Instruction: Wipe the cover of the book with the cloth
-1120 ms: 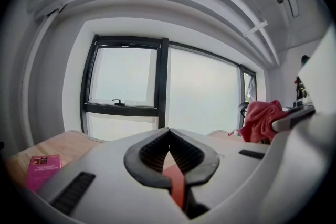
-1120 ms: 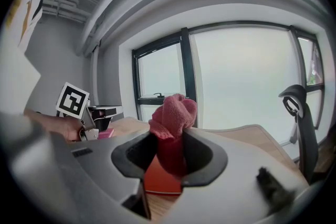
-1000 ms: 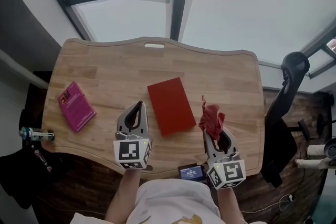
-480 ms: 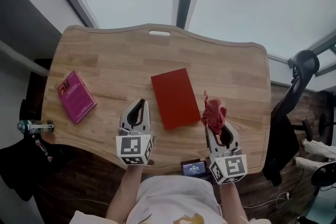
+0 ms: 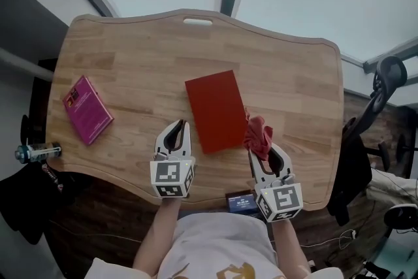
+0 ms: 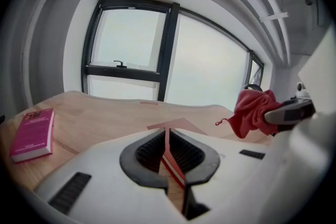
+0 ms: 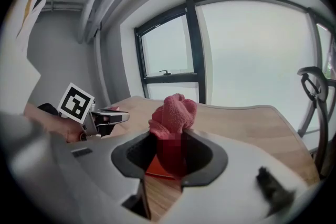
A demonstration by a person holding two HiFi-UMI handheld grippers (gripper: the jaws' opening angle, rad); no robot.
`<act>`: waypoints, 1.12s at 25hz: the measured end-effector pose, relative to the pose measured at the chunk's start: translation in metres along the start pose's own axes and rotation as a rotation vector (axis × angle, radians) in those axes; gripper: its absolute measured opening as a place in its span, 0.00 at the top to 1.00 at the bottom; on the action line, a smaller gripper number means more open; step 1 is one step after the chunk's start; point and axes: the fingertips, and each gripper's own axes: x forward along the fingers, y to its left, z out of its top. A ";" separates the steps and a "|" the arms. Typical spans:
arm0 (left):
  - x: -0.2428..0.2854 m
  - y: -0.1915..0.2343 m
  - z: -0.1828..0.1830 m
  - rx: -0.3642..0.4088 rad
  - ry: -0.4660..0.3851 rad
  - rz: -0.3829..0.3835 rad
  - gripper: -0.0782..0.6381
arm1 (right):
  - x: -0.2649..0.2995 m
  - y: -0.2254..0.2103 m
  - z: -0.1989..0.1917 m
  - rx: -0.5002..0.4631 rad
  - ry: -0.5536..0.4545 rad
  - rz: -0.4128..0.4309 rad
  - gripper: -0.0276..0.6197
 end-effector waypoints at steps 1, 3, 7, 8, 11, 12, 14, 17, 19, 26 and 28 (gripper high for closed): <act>0.003 0.000 -0.006 -0.008 0.016 -0.003 0.87 | 0.004 0.003 -0.003 -0.007 0.013 0.014 0.74; 0.008 0.000 -0.019 -0.031 0.052 -0.013 0.79 | 0.011 0.011 -0.010 -0.018 0.038 0.046 0.74; 0.020 0.001 -0.039 -0.044 0.104 -0.019 0.77 | 0.025 0.025 -0.025 -0.052 0.083 0.103 0.74; 0.023 0.002 -0.044 -0.044 0.116 -0.019 0.76 | 0.029 0.029 -0.029 -0.059 0.092 0.117 0.73; 0.032 0.001 -0.056 -0.047 0.150 -0.023 0.75 | 0.040 0.039 -0.036 -0.068 0.114 0.158 0.74; 0.034 0.001 -0.059 -0.047 0.158 -0.024 0.75 | 0.043 0.042 -0.037 -0.069 0.120 0.172 0.74; 0.037 0.001 -0.065 -0.050 0.174 -0.027 0.75 | 0.050 0.047 -0.040 -0.074 0.131 0.195 0.74; 0.041 -0.002 -0.074 -0.059 0.200 -0.037 0.75 | 0.059 0.053 -0.044 -0.084 0.146 0.227 0.74; 0.045 -0.006 -0.079 -0.058 0.219 -0.047 0.73 | 0.067 0.055 -0.047 -0.090 0.154 0.247 0.74; 0.050 -0.009 -0.084 -0.083 0.228 -0.051 0.72 | 0.084 0.066 -0.052 -0.119 0.175 0.308 0.74; 0.049 -0.009 -0.085 -0.091 0.229 -0.048 0.72 | 0.087 0.069 -0.054 -0.124 0.182 0.323 0.74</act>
